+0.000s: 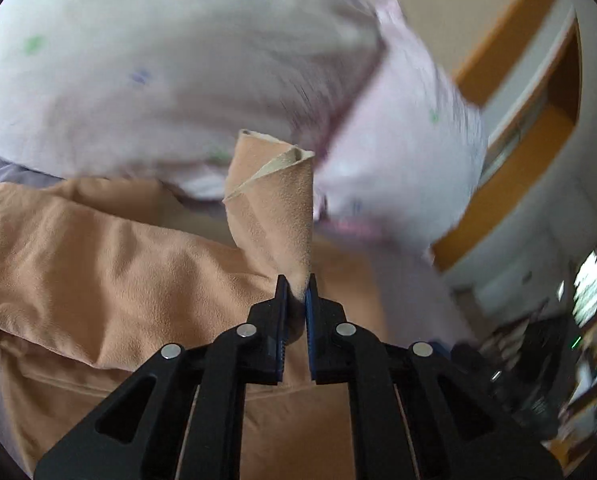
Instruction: Fold small clothes
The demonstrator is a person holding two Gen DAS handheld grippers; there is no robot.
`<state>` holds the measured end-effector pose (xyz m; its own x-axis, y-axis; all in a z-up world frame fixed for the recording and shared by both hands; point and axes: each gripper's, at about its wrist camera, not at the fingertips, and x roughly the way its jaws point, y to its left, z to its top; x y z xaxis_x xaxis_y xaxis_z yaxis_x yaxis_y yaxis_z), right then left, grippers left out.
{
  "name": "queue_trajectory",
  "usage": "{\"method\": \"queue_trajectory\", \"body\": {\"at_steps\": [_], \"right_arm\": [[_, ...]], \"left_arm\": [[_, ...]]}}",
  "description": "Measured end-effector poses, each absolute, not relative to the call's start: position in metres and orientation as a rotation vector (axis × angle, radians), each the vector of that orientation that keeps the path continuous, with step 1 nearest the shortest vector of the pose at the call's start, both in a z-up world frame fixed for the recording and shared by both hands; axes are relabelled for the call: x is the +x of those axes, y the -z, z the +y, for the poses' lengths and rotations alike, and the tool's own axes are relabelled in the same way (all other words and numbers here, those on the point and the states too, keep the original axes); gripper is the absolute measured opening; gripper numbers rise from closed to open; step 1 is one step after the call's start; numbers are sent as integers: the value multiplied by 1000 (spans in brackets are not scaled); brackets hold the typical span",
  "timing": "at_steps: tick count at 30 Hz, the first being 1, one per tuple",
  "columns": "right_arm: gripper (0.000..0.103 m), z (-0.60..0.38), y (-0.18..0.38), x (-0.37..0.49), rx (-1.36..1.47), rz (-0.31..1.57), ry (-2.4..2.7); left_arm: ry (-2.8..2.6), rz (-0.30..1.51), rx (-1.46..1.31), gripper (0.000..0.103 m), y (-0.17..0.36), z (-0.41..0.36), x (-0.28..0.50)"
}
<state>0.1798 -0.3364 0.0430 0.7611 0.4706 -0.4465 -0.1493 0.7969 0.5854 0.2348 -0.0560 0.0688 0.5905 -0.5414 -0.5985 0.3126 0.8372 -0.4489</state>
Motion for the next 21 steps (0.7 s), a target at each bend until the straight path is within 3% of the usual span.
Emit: {"method": "queue_trajectory", "body": {"at_steps": [4, 6, 8, 9, 10, 13, 17, 20, 21], "right_arm": [[82, -355, -17, 204, 656, 761, -358], [70, -356, -13, 210, 656, 794, -360], [60, -352, -10, 219, 645, 827, -371], [52, -348, -8, 224, 640, 846, -382], [50, -345, -7, 228, 629, 863, -384], [46, -335, 1, 237, 577, 931, -299], [43, -328, 9, 242, 531, 948, -240], [35, -321, 15, 243, 475, 959, -209], [24, -321, 16, 243, 458, 955, -206]], "left_arm": [[550, 953, 29, 8, -24, -138, 215], [586, 917, 78, 13, -32, -136, 193], [633, 870, 44, 38, -50, -115, 174], [630, 831, 31, 65, -59, -100, 167], [611, 783, 29, 78, -68, -87, 159], [437, 674, 51, 80, -84, -37, 163], [248, 681, -74, 80, -84, 34, 196], [196, 743, -133, 80, -67, 57, 218], [191, 769, -133, 80, -59, 60, 223]]}}
